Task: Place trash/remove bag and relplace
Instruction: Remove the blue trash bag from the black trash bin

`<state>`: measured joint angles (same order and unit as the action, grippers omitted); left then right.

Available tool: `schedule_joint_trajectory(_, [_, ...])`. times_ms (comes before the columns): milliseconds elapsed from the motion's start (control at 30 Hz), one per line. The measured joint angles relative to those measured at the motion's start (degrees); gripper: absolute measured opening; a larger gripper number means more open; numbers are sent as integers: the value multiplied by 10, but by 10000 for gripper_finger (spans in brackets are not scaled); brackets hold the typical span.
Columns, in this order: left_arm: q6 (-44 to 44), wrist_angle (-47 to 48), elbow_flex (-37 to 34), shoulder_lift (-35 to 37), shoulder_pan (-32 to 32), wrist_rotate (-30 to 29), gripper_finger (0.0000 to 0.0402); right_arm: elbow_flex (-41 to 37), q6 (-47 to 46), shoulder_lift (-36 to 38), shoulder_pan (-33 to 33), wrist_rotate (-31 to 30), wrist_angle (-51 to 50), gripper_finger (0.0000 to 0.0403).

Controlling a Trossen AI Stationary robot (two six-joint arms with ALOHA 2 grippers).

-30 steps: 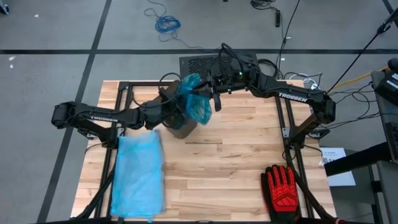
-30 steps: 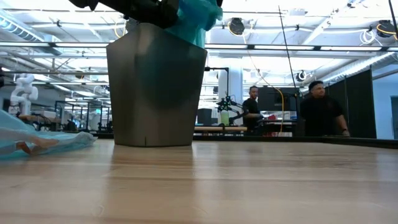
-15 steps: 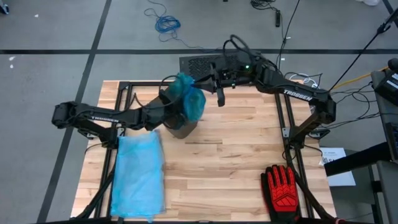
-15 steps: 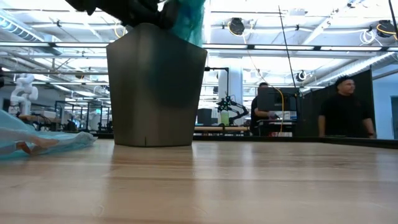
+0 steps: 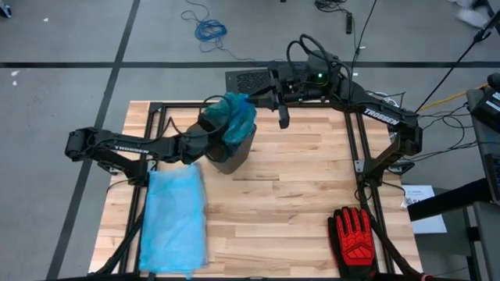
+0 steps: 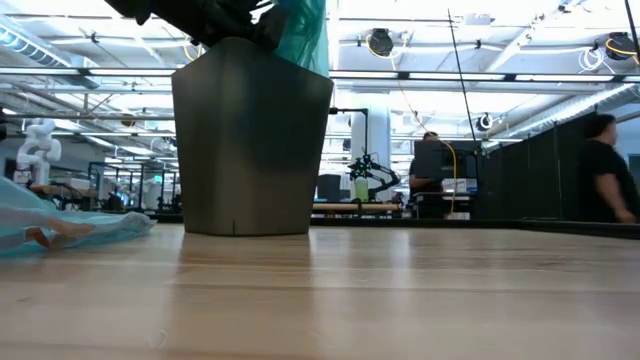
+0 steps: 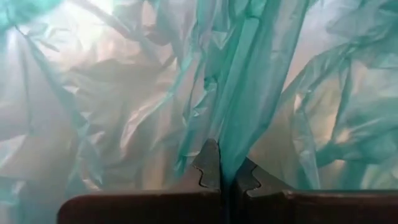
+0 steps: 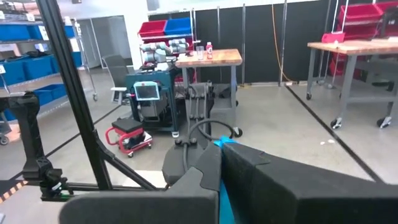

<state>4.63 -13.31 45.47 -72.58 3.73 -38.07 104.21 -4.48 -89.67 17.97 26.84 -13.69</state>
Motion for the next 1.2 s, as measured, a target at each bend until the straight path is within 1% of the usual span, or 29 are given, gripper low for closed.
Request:
schedule_joint_trajectory(300, [28,31,2,2,0,-13,0,39,17,0,0,-1,-19,0])
schedule_joint_trajectory(633, [28,59,2,2,2,-26,0,41,26,2,0,-1,-30,0])
schedule_joint_trajectory(767, [-6,51,1,18,2,-26,0,42,37,0,0,0,-60,0])
schedule_joint_trajectory(900, [-60,63,13,42,-7,-26,0,19,39,-4,0,0,-64,0])
schedule_joint_trajectory(1033, [-99,56,18,79,-21,-15,16,-8,43,-4,0,0,-63,0])
schedule_joint_trajectory(1200, [-100,97,18,115,-35,-10,59,-28,52,-4,0,-1,-63,0])
